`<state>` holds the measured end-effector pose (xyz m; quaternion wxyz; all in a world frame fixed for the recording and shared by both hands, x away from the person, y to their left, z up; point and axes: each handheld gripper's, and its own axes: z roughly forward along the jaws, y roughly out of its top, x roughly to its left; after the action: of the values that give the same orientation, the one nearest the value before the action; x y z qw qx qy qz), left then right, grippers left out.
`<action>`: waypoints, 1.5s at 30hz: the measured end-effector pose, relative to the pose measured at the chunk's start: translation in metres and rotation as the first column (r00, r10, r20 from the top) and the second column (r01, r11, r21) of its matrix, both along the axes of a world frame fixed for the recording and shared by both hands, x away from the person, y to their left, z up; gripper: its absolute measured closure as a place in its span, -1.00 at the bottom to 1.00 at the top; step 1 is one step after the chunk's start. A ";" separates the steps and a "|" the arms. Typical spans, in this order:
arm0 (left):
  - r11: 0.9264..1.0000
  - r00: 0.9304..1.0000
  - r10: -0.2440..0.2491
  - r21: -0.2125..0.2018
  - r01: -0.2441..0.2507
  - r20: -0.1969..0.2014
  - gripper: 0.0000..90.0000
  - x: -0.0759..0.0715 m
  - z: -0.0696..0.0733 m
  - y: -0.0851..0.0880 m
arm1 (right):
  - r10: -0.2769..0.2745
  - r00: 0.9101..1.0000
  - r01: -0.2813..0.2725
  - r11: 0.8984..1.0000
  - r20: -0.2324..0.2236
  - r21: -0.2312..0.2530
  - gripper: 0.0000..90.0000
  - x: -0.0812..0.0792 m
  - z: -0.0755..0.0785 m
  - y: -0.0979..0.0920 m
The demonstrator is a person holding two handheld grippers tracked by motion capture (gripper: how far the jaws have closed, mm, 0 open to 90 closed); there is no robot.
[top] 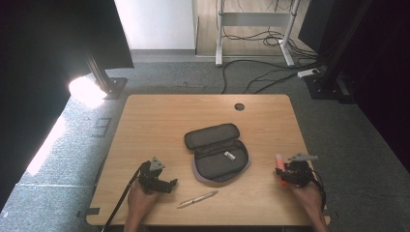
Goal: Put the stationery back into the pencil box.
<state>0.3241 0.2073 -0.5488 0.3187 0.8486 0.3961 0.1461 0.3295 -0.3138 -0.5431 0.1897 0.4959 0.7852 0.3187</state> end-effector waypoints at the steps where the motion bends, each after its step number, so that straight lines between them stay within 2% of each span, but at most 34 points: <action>1: 1.000 1.000 0.000 0.000 0.000 0.000 -1.00 0.000 0.000 0.000 | 0.003 1.000 -0.003 1.000 -0.001 0.000 0.24 0.000 0.000 0.000; 5: 1.000 1.000 0.000 0.000 0.000 0.000 -1.00 0.000 0.000 0.000 | 0.004 1.000 -0.004 1.000 -0.006 0.008 0.44 0.003 0.001 0.003; 21: 1.000 1.000 0.000 0.000 0.000 0.000 -1.00 0.000 0.000 0.000 | -0.002 1.000 0.002 1.000 -0.003 0.015 0.46 0.004 0.003 0.005; 38: 1.000 1.000 0.001 -0.001 -0.001 0.000 -1.00 0.000 0.000 0.000 | 0.057 0.997 -0.059 0.997 0.043 0.043 0.46 0.012 0.034 0.020; 45: 1.000 1.000 0.000 0.000 0.000 0.000 -1.00 0.000 0.000 0.000 | 0.095 0.994 -0.097 0.995 0.054 0.035 0.46 0.016 0.043 0.030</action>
<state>0.3242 0.2073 -0.5488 0.3188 0.8486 0.3963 0.1459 0.3459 -0.2839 -0.4998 0.1854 0.4527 0.7966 0.3551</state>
